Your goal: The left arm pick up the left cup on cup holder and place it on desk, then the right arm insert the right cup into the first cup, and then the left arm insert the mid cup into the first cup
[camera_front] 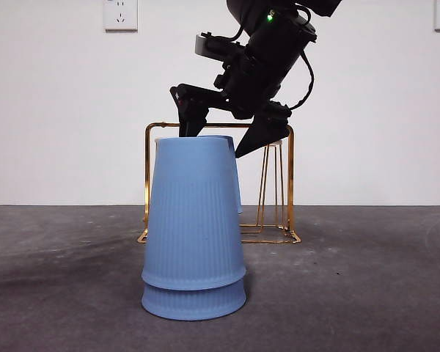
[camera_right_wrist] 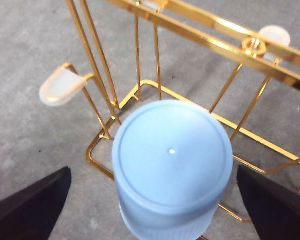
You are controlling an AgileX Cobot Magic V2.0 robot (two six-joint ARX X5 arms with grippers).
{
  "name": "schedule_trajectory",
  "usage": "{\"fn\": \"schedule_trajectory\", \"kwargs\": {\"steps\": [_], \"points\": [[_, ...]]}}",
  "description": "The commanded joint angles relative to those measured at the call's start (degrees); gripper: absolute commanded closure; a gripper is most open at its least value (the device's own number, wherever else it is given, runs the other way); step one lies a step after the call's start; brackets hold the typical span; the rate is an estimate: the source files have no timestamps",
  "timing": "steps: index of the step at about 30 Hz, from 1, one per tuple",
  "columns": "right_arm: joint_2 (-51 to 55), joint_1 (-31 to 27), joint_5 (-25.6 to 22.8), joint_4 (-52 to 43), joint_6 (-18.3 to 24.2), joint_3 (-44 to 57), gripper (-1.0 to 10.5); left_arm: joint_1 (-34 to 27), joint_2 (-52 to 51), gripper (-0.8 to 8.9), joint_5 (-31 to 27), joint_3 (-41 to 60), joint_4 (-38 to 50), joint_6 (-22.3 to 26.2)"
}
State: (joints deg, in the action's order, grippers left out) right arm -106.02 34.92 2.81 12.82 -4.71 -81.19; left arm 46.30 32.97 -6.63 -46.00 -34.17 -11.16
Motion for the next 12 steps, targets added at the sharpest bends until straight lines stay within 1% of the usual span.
{"fn": "schedule_trajectory", "kwargs": {"steps": [1,2,4,6,12], "points": [[-1.2,0.4,-0.3,-0.8,0.7,-1.2,5.1,0.5,0.2,3.22,-0.3,-0.4,0.7,-0.1],[-1.2,0.3,-0.3,-0.8,0.7,-1.2,5.3,0.5,0.2,3.22,-0.3,-0.4,0.7,-0.1],[-1.2,0.3,-0.2,-0.8,0.7,-1.2,5.5,0.5,0.2,3.22,-0.3,-0.4,0.7,-0.1],[-1.2,0.3,-0.2,-0.8,0.7,-1.2,6.3,0.5,0.2,3.22,-0.3,-0.4,0.7,-0.1],[-1.1,0.3,0.0,-1.3,0.7,-1.3,6.3,0.5,0.2,3.22,-0.3,-0.4,0.7,-0.1]]}}
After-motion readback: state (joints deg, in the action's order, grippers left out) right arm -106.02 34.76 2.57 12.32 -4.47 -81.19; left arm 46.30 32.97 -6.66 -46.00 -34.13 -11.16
